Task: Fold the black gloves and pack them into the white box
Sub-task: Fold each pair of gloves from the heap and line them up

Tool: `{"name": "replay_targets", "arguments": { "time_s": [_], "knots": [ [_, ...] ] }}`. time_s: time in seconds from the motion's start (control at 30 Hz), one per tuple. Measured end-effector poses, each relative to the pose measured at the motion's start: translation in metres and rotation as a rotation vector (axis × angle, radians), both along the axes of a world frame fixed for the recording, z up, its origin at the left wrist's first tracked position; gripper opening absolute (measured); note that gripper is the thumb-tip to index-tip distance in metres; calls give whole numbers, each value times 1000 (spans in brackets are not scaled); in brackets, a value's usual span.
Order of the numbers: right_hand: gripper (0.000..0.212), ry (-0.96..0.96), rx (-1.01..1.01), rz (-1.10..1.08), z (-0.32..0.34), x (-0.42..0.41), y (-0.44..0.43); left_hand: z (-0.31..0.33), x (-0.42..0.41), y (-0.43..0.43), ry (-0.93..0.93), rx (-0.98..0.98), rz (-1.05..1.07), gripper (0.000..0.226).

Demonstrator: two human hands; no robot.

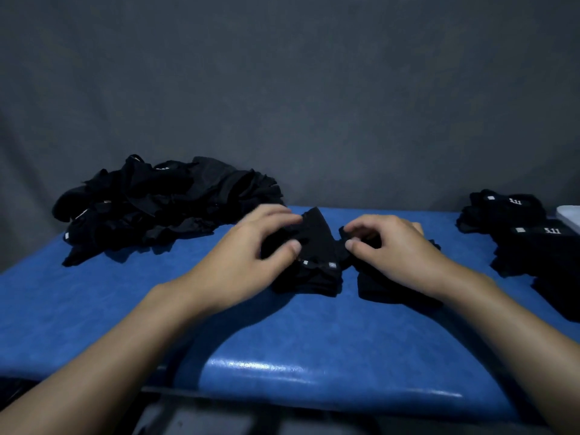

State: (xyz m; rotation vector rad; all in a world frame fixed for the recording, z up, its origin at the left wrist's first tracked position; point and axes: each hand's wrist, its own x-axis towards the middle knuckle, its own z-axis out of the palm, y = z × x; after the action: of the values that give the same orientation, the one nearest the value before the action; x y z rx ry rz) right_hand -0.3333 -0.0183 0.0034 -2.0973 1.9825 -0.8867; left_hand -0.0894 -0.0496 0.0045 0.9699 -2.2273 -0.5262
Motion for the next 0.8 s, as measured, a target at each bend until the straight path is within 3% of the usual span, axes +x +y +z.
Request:
{"name": "replay_targets", "arguments": {
  "time_s": [0.1, 0.23, 0.5, 0.8],
  "knots": [
    [15, 19, 2, -24, 0, 1, 0, -2, -5, 14, -232, -42, -113, 55],
    [10, 31, -5, -11, 2, 3, 0, -8, -5, 19, -439, -64, -56, 52],
    [23, -164, -144, 56, 11, 5, -6, -8, -4, 14, -394, -92, -20, 49],
    [17, -87, -114, -7, 12, 5, -11, -9, -6, 13, -329, -55, 1, 64]
  ]
}}
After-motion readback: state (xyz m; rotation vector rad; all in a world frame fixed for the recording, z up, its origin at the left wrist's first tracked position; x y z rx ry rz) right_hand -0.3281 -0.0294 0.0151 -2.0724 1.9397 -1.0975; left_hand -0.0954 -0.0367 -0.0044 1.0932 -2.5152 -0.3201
